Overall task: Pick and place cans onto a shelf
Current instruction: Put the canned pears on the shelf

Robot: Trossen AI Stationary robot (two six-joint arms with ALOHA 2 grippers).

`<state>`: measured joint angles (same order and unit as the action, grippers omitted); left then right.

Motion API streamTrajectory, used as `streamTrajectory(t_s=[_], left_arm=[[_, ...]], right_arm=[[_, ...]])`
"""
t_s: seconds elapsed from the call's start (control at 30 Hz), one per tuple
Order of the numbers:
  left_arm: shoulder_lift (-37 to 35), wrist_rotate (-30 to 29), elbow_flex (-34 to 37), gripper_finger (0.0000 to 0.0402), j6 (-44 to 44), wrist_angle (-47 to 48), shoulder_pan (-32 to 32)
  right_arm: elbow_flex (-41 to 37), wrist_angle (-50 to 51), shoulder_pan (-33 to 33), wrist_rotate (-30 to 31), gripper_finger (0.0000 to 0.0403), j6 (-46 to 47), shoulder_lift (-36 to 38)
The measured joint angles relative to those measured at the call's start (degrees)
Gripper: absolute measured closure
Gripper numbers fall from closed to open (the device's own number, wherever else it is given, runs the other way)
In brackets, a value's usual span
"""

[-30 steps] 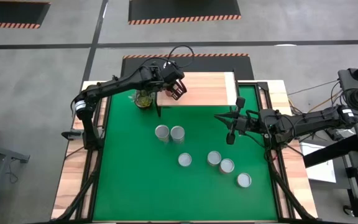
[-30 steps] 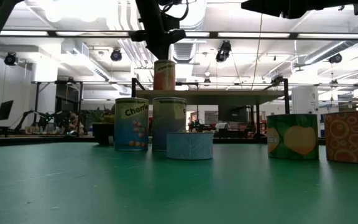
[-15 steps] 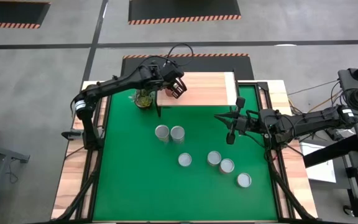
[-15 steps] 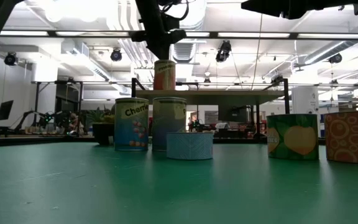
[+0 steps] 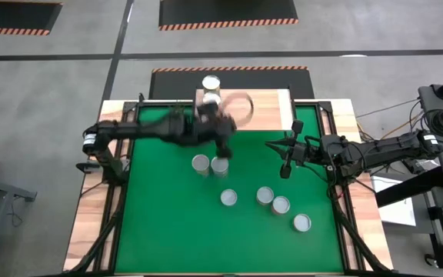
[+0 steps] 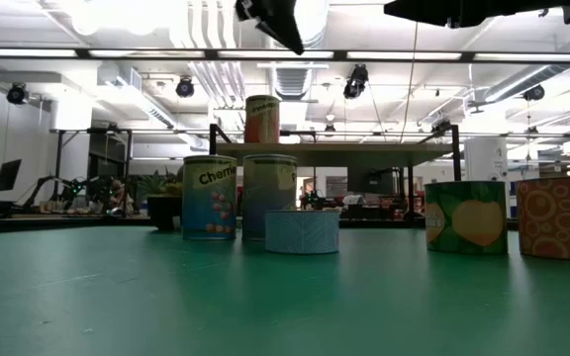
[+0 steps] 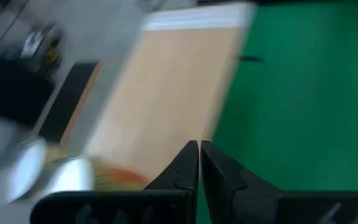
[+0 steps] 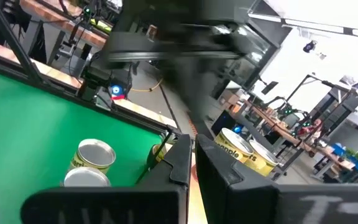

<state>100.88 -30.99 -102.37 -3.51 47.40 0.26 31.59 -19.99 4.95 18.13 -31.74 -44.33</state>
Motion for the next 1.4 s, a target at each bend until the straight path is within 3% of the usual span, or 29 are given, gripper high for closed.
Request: streamTrajectory(t_s=[0.4,0.63,0.8,0.97,1.2,1.3,1.4], left_arm=[[-12.36,-0.6,30.19,0.0401,-0.47,-16.11,-17.97],[-27.61,-9.95,43.33,0.0402,-4.36,-29.57,-19.52],[-36.29,-20.06,50.02,0.0402,-9.64,-39.88,-18.45],[-42.61,-24.1,55.07,0.0402,-15.66,-44.76,-17.22],[-49.62,-24.19,59.22,0.0402,-18.71,-44.51,-16.18],[-51.7,-24.06,60.03,0.0402,-20.17,-44.4,-16.18],[-53.23,-24.06,60.34,0.0402,-20.42,-44.48,-16.18]], right_arm=[[0.0,1.26,0.04,-0.55,0.039,14.59,0.0],[0.0,4.27,0.04,-0.57,0.039,25.84,-0.98],[2.31,1.03,0.03,1.15,0.039,30.53,-5.3],[11.95,6.15,-0.39,4.39,0.039,30.71,-12.13],[33.24,27.87,-4.07,4.31,0.039,31.78,-24.67],[43.1,36.03,-7.36,2.27,0.039,31.73,-30.37],[52.59,41.12,-11.77,-4.24,0.039,31.45,-36.21]])
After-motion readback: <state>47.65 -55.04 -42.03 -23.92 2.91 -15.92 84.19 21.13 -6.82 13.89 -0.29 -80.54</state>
